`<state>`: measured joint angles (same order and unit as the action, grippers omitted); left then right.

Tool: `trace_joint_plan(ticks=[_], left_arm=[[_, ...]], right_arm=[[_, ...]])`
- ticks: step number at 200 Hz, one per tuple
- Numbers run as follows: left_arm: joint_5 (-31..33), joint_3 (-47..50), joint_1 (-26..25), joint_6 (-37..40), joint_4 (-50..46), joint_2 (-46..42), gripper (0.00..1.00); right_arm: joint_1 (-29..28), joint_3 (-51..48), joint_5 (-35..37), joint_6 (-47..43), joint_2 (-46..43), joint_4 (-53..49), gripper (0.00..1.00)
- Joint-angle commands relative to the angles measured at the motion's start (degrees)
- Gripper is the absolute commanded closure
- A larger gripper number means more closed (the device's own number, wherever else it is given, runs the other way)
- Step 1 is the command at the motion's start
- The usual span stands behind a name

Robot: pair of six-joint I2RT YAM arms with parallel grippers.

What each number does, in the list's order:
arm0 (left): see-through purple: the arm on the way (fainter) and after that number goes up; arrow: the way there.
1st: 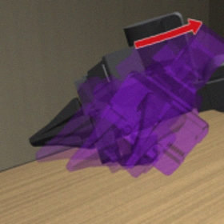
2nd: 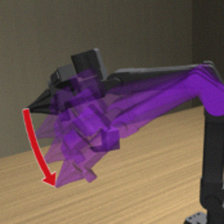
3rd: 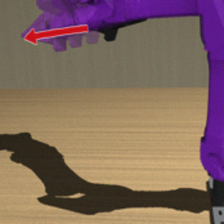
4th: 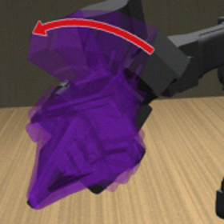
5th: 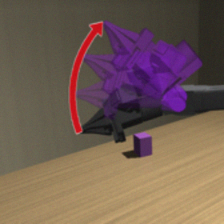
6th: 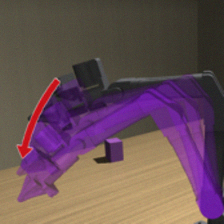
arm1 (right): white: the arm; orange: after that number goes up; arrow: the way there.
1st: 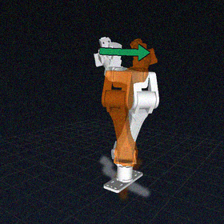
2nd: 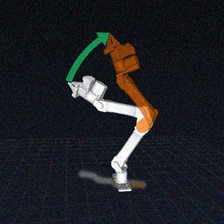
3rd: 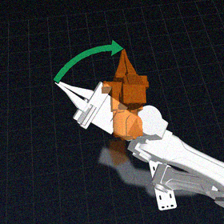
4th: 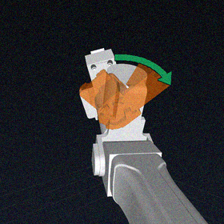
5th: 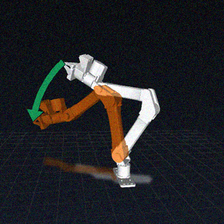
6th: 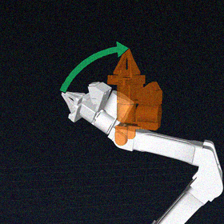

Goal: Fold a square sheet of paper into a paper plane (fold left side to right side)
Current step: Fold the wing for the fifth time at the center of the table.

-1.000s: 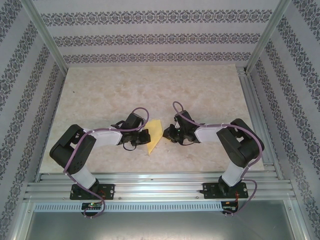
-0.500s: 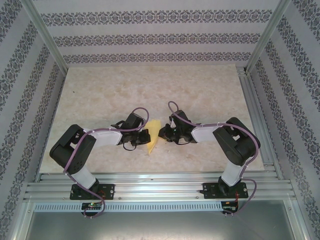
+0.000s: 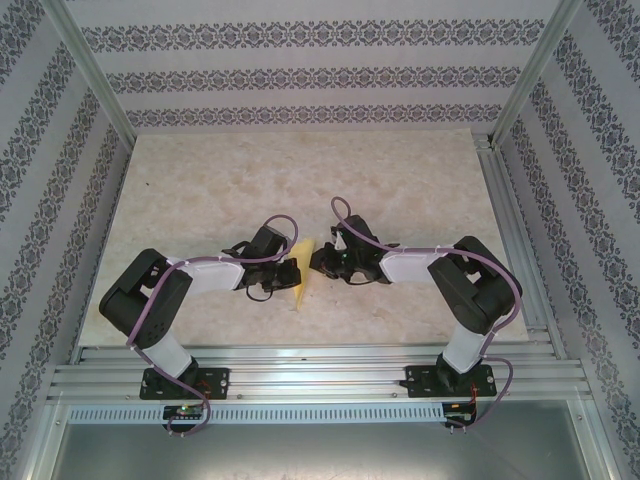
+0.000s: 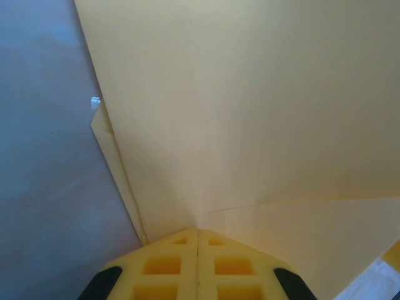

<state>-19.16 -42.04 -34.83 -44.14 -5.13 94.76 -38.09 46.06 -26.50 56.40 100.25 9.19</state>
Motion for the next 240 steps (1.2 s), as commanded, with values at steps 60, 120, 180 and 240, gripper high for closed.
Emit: trace_joint_plan(ticks=[60,120,180,240], left_arm=[[2.08,0.73,0.72,0.93,-1.67,0.08,0.96],[2.18,0.78,0.7,0.91,-1.73,-0.01,0.96],[2.25,0.81,0.69,0.88,-1.73,0.07,0.96],[4.97,0.97,0.73,1.05,-4.79,-5.32,0.85]], right_arm=[[-0.84,2.41,0.16,-3.21,0.36,-1.98,0.85],[-1.36,4.16,-0.13,-2.92,3.43,-1.28,0.85],[-1.78,6.57,0.22,-4.9,5.87,-4.45,0.85],[-1.8,7.02,-0.48,-5.25,7.18,-4.27,0.85]])
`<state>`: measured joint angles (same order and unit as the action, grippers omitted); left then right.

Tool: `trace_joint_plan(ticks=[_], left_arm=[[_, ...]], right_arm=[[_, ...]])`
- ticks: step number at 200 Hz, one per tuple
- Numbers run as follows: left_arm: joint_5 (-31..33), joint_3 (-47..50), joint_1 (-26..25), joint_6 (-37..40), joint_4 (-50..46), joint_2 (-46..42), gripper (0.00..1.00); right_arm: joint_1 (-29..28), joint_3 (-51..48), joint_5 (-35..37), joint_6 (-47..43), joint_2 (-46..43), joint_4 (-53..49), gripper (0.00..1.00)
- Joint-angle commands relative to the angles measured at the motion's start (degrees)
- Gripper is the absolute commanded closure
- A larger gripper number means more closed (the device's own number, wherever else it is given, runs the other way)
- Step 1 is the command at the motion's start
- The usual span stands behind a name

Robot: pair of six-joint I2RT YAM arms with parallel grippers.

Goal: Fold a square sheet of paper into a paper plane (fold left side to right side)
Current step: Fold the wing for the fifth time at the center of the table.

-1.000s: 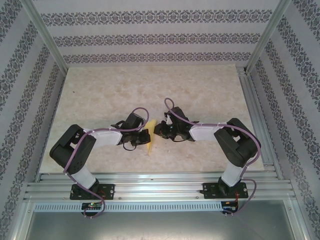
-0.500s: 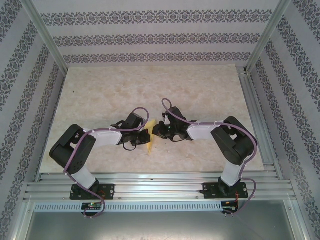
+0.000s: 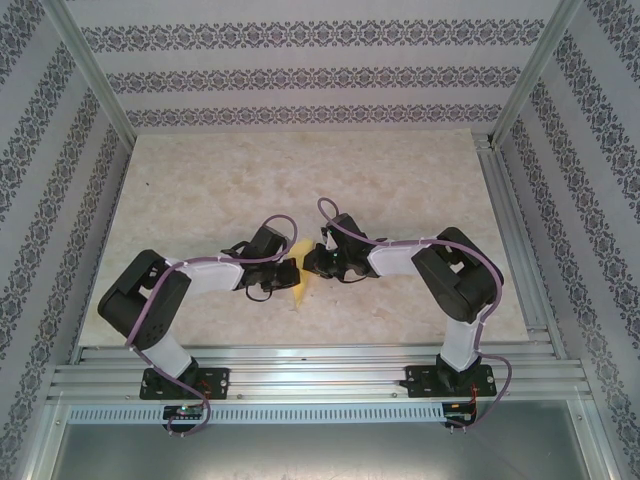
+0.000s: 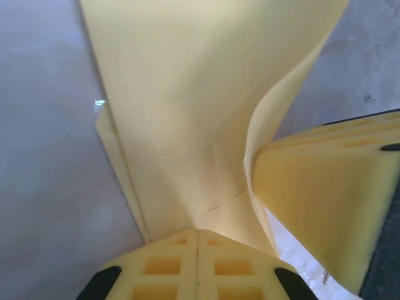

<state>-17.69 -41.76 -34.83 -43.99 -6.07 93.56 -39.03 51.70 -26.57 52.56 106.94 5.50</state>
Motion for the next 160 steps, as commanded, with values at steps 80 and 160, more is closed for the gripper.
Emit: trace_joint_plan(ticks=[80,160], left_arm=[[-0.69,1.22,3.15,-2.21,-1.35,-11.72,0.79],[-5.4,-4.69,6.58,-2.87,2.16,-1.1,0.81]], right_arm=[[-0.94,1.33,-0.81,-1.33,0.29,-0.32,0.84],[-1.0,1.17,-1.21,-0.97,0.19,0.13,0.84]])
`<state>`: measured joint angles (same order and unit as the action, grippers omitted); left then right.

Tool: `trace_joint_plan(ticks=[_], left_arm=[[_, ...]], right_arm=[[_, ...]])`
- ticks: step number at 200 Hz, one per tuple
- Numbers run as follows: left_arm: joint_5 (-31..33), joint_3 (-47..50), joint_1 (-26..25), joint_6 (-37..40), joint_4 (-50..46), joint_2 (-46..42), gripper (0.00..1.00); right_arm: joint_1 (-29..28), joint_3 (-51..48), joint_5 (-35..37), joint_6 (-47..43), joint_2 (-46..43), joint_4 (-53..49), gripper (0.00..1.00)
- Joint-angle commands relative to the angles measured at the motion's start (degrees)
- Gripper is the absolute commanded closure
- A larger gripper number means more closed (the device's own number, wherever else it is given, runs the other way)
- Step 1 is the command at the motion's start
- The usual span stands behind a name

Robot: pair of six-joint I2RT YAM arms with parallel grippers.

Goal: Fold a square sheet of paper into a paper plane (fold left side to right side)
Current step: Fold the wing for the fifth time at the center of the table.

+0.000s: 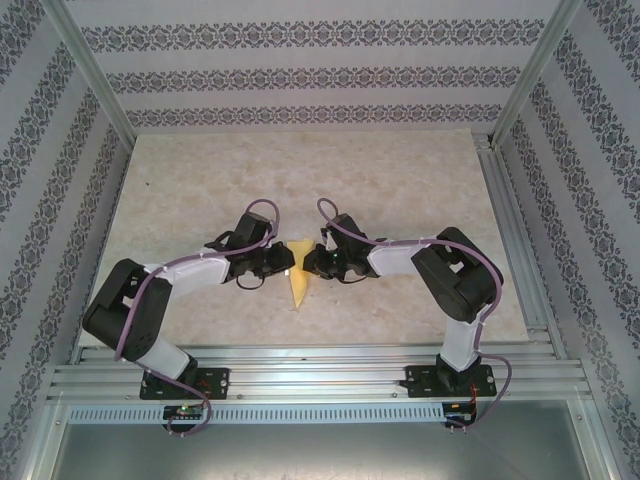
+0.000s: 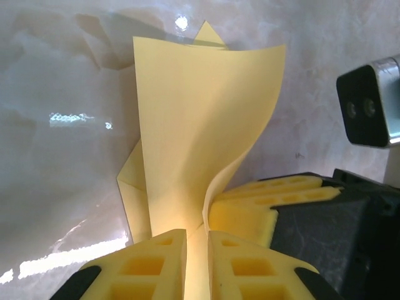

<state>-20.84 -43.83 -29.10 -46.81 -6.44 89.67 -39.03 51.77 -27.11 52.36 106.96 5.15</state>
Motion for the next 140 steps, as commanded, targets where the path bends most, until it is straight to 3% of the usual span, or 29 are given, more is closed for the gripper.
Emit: trace_joint_plan(ticks=[1,107,140], left_arm=[[-2.31,-2.59,0.83,-0.04,2.68,2.92,0.81],[-4.53,-3.43,0.82,-0.57,6.0,8.32,0.82],[-5.17,-3.54,0.76,-0.12,6.22,9.09,0.91]], right_arm=[[-1.03,1.13,-0.66,-0.82,0.18,0.48,0.84],[-1.11,0.92,-1.08,-0.44,0.27,0.92,0.84],[-1.14,0.89,-1.09,-0.44,-0.07,1.08,0.83]])
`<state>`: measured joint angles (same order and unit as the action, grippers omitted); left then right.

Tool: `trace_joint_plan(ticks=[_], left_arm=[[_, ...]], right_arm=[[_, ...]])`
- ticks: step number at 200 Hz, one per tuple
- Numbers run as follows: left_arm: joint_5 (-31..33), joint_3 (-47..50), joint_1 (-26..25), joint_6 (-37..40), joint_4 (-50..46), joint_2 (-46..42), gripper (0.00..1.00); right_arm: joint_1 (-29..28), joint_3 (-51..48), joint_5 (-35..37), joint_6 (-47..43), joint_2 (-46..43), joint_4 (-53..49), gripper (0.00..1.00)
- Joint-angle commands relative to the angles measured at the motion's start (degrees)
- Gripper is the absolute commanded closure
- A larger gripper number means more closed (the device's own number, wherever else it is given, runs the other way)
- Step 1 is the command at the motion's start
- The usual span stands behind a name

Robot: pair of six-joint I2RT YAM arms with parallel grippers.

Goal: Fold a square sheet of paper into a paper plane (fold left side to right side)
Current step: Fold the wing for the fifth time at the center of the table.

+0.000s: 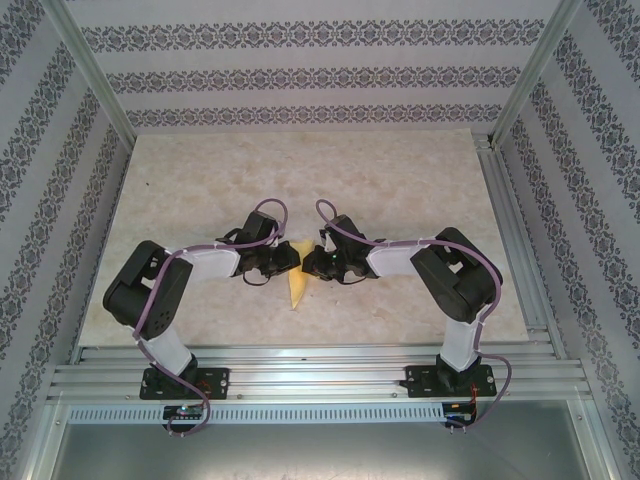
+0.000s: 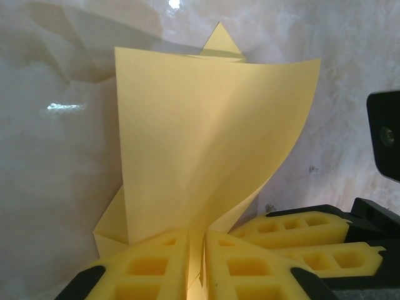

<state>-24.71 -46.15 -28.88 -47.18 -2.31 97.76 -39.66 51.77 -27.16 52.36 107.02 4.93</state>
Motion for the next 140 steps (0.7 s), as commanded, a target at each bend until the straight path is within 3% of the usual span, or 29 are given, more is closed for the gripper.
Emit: trace_joint_plan(ticks=[1,21,65,140], left_arm=[[-1.3,-1.18,0.52,0.25,2.11,0.97,0.91],[-0.3,-1.31,0.63,1.39,0.27,-0.05,1.0],[1.27,-0.92,2.22,3.03,-2.64,-3.42,1.0],[2.06,1.27,3.64,3.71,-2.05,-4.36,1.0]], right_arm=[[-0.51,0.89,-1.05,-0.43,-0.19,1.3,0.83],[-0.21,0.57,-1.13,-0.55,-1.64,1.2,0.82],[2.02,-1.88,-0.41,-2.34,-7.79,-0.64,0.74],[4.4,2.31,-1.75,-3.37,-4.34,-0.95,0.8]])
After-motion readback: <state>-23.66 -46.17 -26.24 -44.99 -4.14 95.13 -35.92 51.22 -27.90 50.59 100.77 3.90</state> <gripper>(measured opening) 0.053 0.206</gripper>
